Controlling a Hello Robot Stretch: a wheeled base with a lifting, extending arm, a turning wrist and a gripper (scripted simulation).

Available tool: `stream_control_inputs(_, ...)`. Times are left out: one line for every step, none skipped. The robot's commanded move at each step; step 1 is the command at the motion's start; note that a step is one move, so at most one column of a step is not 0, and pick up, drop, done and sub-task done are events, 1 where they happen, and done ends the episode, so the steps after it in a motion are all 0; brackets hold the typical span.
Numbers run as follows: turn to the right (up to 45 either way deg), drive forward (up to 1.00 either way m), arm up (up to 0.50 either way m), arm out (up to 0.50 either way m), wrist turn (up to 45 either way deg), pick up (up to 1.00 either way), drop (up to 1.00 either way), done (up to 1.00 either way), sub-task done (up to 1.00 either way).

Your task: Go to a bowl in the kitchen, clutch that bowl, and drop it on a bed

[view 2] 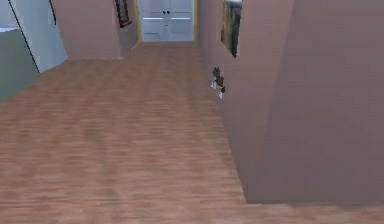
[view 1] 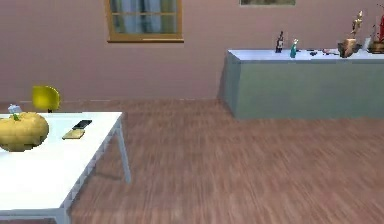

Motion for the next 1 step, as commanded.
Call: stream_control_inputs(0.0, 0.35, 0.0, 0.0, 0.0, 0.0, 0.0, 0.0, 0.0)
